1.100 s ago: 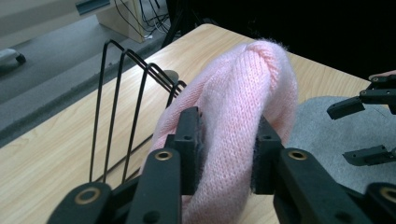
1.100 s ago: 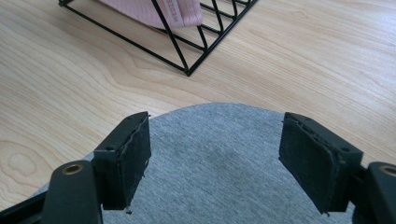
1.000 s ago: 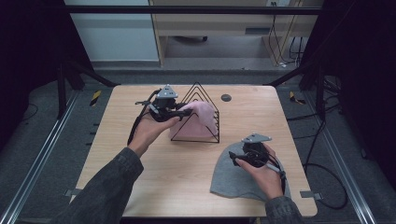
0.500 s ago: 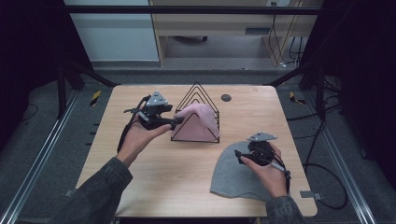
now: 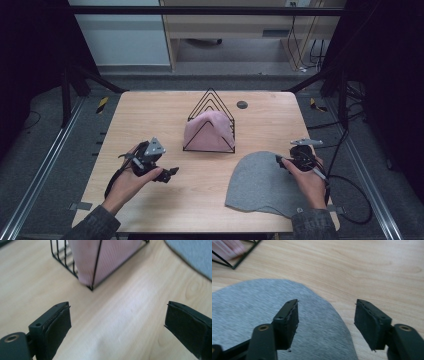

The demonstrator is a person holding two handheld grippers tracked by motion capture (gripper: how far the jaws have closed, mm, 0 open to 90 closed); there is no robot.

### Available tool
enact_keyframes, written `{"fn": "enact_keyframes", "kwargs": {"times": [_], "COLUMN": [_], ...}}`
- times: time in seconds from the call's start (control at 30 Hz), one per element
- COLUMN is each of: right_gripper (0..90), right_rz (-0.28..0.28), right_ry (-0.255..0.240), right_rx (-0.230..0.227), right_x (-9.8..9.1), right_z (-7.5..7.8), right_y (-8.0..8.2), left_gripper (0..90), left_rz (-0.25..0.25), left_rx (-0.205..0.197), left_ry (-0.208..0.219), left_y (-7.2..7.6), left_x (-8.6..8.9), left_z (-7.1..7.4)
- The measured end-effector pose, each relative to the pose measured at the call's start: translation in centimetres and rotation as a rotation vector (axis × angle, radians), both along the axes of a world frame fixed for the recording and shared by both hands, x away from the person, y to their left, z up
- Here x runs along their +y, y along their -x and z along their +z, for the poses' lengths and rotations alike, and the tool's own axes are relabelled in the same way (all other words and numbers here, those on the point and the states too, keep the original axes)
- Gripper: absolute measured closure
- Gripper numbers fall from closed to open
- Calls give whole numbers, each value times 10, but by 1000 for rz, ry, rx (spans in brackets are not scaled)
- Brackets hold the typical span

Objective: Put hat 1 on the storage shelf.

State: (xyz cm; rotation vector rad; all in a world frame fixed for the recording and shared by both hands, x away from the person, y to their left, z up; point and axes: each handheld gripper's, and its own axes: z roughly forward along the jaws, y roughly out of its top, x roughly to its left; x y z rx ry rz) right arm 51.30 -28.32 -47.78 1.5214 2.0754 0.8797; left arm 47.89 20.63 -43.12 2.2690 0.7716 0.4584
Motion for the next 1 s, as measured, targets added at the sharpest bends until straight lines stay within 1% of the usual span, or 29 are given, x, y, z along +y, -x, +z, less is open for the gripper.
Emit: {"fn": "enact_keyframes", "kwargs": {"times": [0.03,0.1,0.17,0.27,0.33,0.4,0.5,0.53,0.63,0.67,0.87,1.0], "right_gripper": [389,401,414,424,423,420,416,415,421,428,476,533], "right_rz": [4,10,20,24,24,23,31,33,38,41,44,49], "right_ry": [0,3,4,7,10,0,12,13,25,23,45,47], "right_rx": [7,23,24,22,26,41,45,49,61,65,70,76], "right_x": [0,1,2,3,3,4,5,6,7,8,9,8], "right_z": [-2,-4,-4,-4,-6,-6,-8,-9,-11,-11,-13,-12], "right_y": [-1,-2,-2,-2,-2,-2,-2,-2,-3,-2,-3,-2], "left_gripper": [57,58,61,64,68,68,68,68,68,68,69,69], "left_rz": [-3,1,24,55,79,89,117,124,121,120,109,99], "left_rx": [-1,13,18,53,75,65,57,58,59,58,62,63], "left_ry": [-11,-29,-19,11,30,31,40,36,22,15,17,13], "left_y": [3,7,10,13,16,18,18,17,17,17,18,18], "left_x": [2,7,12,21,27,31,35,36,35,34,32,30], "left_z": [-4,-11,-17,-26,-28,-27,-26,-26,-28,-29,-29,-29]}}
